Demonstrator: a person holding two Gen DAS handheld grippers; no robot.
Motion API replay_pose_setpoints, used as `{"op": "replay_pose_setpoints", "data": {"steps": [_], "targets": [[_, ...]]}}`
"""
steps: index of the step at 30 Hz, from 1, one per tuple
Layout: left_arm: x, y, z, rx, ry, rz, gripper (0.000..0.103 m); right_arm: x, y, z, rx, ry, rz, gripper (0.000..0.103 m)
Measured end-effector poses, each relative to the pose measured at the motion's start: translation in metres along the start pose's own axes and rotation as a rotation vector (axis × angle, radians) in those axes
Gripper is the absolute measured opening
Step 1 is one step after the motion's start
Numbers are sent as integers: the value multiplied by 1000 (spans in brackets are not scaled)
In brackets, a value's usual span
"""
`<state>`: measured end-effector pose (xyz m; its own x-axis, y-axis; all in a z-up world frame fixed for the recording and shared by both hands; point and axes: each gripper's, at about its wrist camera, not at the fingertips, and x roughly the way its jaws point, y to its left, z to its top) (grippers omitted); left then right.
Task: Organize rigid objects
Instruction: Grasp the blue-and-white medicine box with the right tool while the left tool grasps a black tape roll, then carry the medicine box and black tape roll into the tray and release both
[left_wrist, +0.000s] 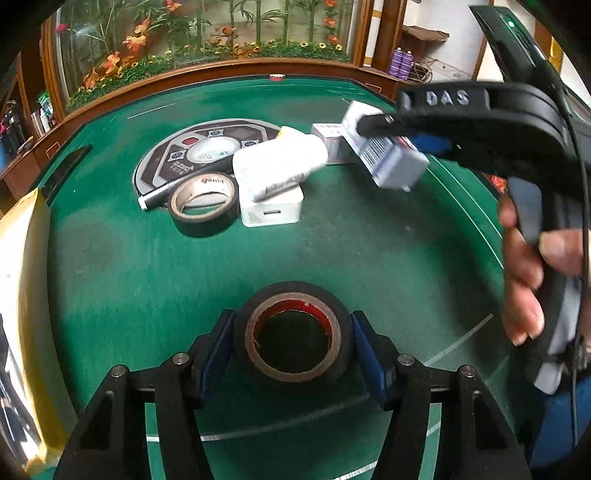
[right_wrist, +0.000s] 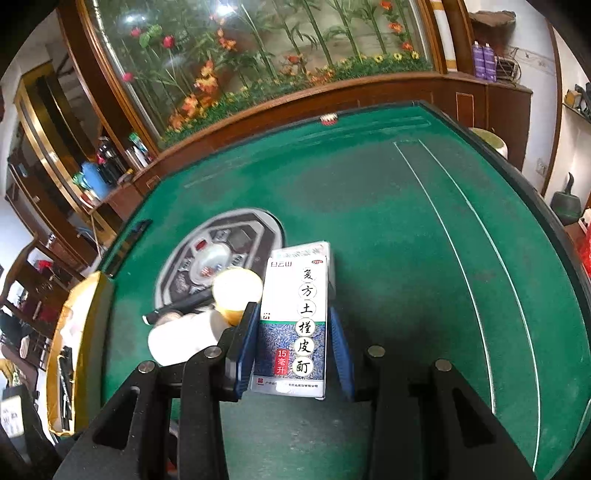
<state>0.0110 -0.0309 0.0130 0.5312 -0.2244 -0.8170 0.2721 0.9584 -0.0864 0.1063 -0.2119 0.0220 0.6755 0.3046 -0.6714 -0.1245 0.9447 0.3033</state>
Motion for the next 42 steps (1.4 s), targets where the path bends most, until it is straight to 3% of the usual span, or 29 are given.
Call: {"op": "replay_pose_setpoints", "data": {"steps": [10, 33, 42], "targets": [[-22, 9, -2, -33, -53, -21, 66, -10, 18, 0, -51, -69, 58, 36], [-72, 61, 0, -159, -185, 24, 66, -17, 80, -32, -248, -41, 225, 36], [-99, 105, -7, -248, -249, 78, 66, -14, 111, -46, -316, 1, 291, 36]]}}
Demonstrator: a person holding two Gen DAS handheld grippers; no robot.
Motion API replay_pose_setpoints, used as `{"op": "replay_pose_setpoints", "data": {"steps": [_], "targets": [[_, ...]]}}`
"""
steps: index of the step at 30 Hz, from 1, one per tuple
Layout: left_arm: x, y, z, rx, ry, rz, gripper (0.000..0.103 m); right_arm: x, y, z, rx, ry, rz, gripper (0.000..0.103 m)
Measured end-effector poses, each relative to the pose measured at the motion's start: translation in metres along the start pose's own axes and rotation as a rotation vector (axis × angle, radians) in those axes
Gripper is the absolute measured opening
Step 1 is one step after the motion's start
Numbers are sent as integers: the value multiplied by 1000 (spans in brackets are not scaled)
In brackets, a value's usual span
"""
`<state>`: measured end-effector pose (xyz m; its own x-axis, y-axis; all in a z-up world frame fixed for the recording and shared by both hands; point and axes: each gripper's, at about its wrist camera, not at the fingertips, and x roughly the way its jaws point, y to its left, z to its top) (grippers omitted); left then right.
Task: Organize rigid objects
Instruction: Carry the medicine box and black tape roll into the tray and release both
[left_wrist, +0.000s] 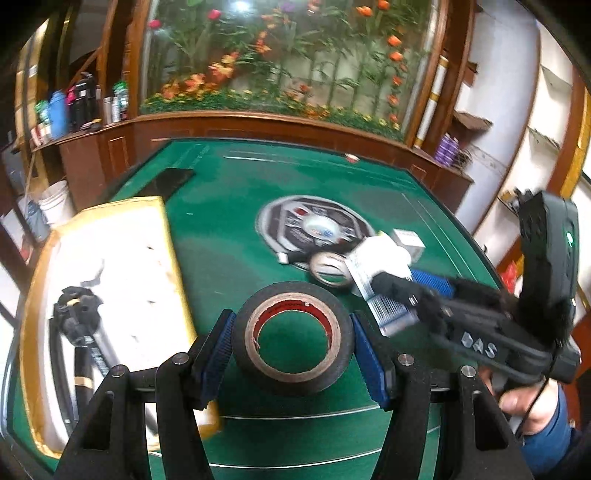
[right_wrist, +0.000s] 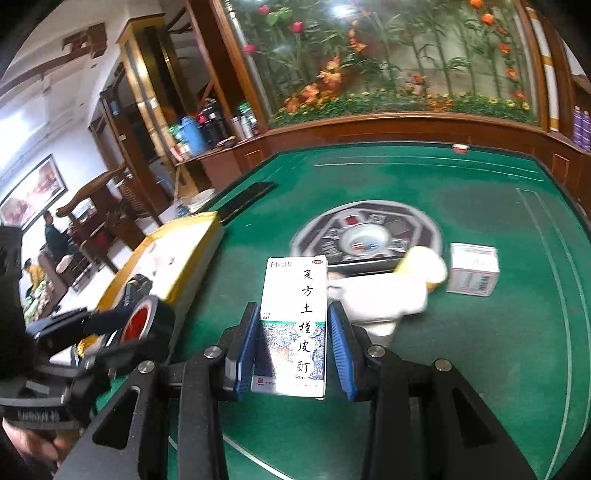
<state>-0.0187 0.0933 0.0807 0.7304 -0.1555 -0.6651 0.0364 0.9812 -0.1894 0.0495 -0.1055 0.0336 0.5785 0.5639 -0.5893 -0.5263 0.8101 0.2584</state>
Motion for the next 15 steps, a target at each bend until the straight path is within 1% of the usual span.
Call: {"op": "replay_pose_setpoints", "data": {"steps": [7, 10, 13, 15], "targets": [[-18, 48, 4, -80, -50, 78, 66, 6, 36, 4, -44, 13, 81, 36], [-30, 75, 6, -116, -74, 128, 66, 15, 59, 6, -71, 36, 125, 36], [-33, 101, 11, -142, -69, 164, 66, 25, 79, 12, -92, 64, 154, 36], [-32, 121, 16, -156, -61, 184, 66, 34, 94, 22, -103, 89, 173, 36]]}}
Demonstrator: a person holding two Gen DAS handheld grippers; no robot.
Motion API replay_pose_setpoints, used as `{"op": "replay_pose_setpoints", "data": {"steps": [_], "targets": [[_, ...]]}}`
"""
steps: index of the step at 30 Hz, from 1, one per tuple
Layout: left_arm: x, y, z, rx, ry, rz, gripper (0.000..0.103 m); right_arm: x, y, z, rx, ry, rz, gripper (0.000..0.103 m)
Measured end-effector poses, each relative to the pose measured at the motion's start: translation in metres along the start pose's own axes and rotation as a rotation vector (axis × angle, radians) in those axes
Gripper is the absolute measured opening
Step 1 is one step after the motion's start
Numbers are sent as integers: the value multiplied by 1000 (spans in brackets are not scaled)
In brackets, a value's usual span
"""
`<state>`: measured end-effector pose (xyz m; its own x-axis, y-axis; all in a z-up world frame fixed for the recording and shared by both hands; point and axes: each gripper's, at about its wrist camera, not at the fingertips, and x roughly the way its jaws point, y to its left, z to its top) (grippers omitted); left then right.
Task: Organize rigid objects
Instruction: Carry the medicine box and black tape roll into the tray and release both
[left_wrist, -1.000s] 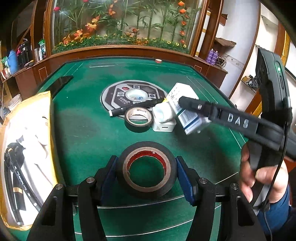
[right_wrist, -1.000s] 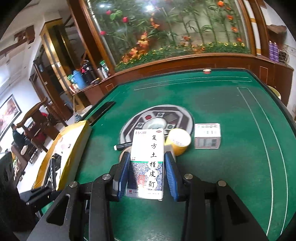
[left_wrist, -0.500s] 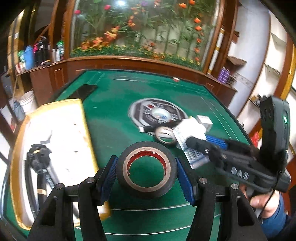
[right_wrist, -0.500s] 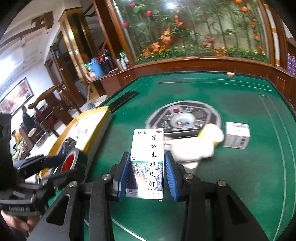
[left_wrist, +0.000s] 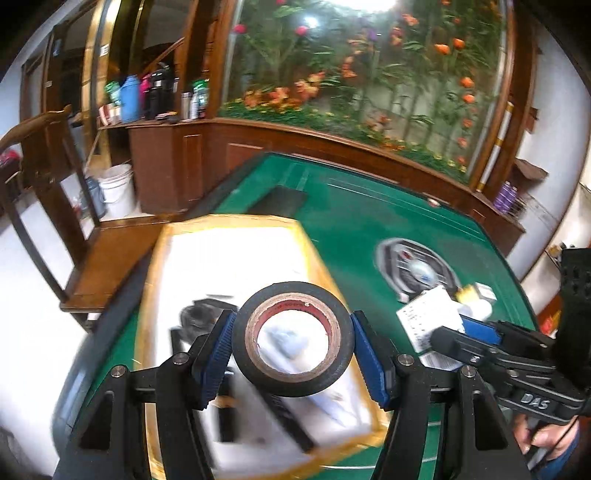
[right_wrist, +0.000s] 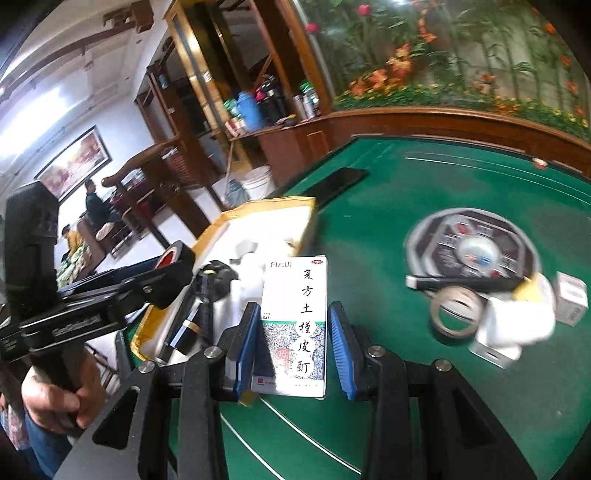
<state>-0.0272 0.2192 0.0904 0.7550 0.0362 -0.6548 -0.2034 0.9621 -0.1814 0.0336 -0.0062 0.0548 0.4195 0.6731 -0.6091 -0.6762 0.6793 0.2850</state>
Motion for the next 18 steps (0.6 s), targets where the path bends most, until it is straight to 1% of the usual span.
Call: {"op": "replay_pose_setpoints", "data": {"steps": [2, 4, 7, 9, 11, 13, 16, 18], "targets": [[12, 18, 9, -17, 30, 15, 66, 11, 11, 14, -8, 24, 12, 36], [24, 28, 15, -6, 52, 32, 66, 25, 22, 30, -15, 45, 29, 36], [48, 49, 24, -22, 88, 66, 66, 58, 39, 54, -21, 88, 28, 36], [63, 62, 30, -28, 106, 80, 66, 84, 45, 67, -9, 131, 32, 36], [74, 75, 35, -48, 127, 110, 66, 107, 47, 78, 6, 160, 30, 36], [85, 85, 40, -63, 141, 107, 66, 129, 51, 89, 3, 183, 8, 36], [101, 93, 44, -65, 169, 123, 66, 159, 52, 100, 0, 198, -27, 36], [105, 93, 46, -53, 159, 127, 66, 173, 53, 101, -13, 200, -67, 36]]}}
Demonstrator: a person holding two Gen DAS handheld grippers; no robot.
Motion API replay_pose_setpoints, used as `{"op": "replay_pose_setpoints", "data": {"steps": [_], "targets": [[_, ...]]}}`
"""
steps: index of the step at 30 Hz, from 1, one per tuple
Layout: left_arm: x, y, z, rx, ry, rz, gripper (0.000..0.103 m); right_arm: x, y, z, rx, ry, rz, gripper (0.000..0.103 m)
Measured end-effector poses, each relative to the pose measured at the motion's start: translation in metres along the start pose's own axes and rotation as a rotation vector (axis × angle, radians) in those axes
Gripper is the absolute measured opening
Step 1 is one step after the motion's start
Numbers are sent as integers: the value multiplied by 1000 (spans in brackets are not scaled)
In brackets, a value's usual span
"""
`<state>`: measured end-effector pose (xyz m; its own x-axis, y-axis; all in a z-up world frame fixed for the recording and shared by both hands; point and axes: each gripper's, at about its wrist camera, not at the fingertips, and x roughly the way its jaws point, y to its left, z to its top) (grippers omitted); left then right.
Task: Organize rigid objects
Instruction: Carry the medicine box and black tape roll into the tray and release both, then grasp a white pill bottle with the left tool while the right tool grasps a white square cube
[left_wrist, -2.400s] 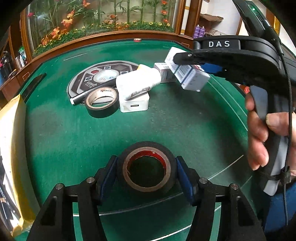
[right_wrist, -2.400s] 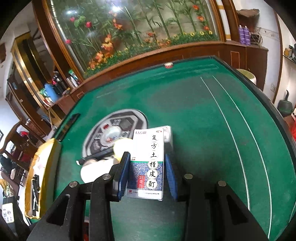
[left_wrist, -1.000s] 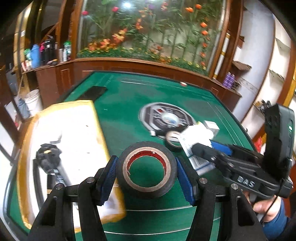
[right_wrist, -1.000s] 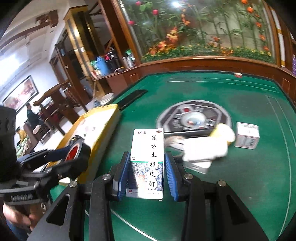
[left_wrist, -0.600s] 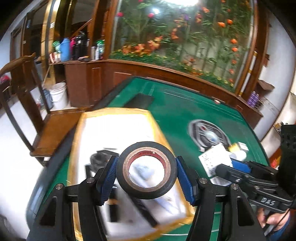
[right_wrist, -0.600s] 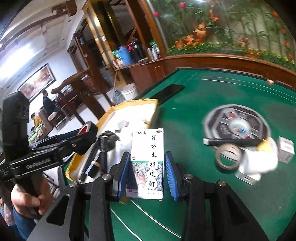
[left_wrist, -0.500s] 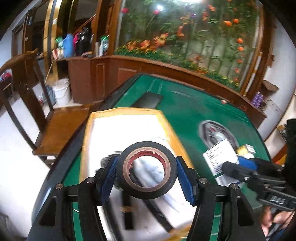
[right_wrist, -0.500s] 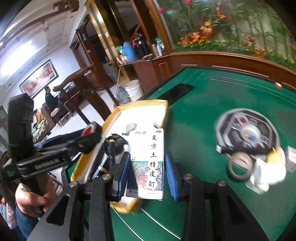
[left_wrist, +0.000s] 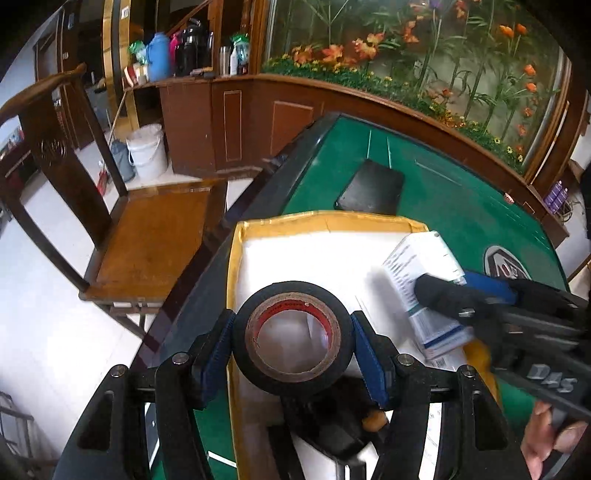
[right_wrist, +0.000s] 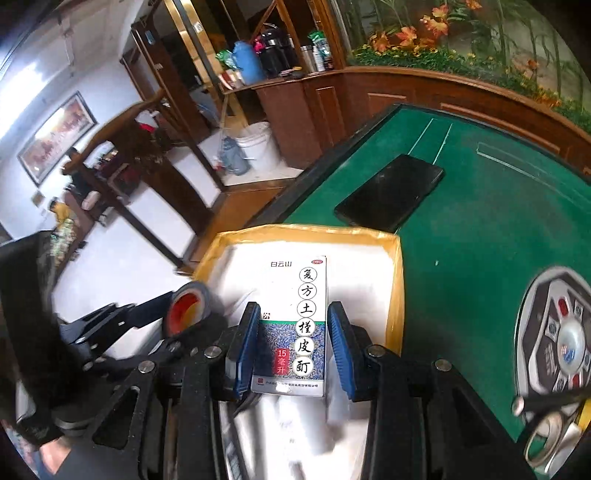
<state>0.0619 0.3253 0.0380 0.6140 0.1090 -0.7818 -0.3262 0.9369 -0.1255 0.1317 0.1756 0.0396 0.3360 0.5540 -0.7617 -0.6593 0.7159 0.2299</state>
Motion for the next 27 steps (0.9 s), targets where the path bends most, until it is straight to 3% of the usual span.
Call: {"op": "replay_pose_setpoints", "data": {"steps": [5, 10, 14, 16, 20, 27], "targets": [[1, -5, -1, 25, 2, 12, 66, 24, -7, 3, 32, 35, -1, 36], [4, -6, -6, 2, 20, -38, 67, 27, -8, -2, 26, 39, -36, 37], [0, 1, -7, -39, 23, -66, 72, 25, -16, -4, 46, 34, -8, 41], [-5, 1, -9, -52, 22, -78, 74, 16, -21, -4, 62, 15, 16, 48], [-24, -7, -21, -47, 3, -94, 75, -11, -29, -11, 78, -38, 60, 48], [-56, -42, -44, 7, -46, -151, 75, -64, -57, -51, 157, -87, 140, 49]]}}
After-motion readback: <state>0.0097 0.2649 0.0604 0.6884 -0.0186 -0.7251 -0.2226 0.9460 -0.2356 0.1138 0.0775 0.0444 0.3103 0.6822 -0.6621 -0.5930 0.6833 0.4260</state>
